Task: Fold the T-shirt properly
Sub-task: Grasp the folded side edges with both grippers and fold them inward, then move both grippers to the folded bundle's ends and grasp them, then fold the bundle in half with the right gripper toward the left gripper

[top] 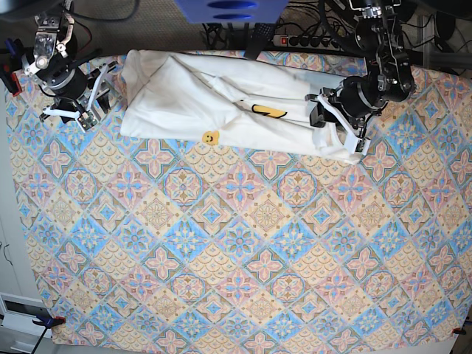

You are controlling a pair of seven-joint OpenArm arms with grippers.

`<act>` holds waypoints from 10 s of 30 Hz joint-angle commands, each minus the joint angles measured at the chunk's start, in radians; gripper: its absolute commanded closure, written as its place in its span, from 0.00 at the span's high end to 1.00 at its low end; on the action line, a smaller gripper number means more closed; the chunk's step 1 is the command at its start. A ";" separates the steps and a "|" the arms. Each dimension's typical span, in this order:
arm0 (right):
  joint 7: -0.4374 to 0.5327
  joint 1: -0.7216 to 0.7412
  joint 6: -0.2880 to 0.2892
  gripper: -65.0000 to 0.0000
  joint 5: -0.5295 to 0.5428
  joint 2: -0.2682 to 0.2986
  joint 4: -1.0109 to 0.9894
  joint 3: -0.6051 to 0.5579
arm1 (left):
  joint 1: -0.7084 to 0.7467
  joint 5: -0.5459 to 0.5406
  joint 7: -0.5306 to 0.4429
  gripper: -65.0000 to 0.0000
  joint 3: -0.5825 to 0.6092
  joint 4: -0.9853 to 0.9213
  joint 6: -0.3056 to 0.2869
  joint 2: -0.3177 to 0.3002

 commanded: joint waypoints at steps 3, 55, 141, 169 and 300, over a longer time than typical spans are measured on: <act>0.015 0.001 -0.005 0.36 0.009 0.012 0.019 0.010 | 0.002 -0.062 -0.017 0.61 -0.006 0.086 -0.010 -0.016; -0.458 0.183 -0.005 0.50 0.520 -0.060 -0.282 0.126 | 0.065 -0.002 -0.131 0.65 -0.147 -0.049 -0.008 -0.269; -0.467 0.464 -0.005 0.00 0.428 -0.020 -0.477 0.192 | -0.024 0.001 -0.137 0.03 -0.007 -0.224 -0.002 -0.139; -0.517 0.312 -0.005 0.00 0.428 -0.304 -0.018 -0.087 | -0.102 0.001 -0.364 0.03 0.319 -0.497 0.084 -0.096; -0.370 0.657 -0.005 0.19 0.144 -0.138 -0.216 -0.426 | 0.154 -0.008 -0.353 0.03 0.316 0.257 0.161 -0.130</act>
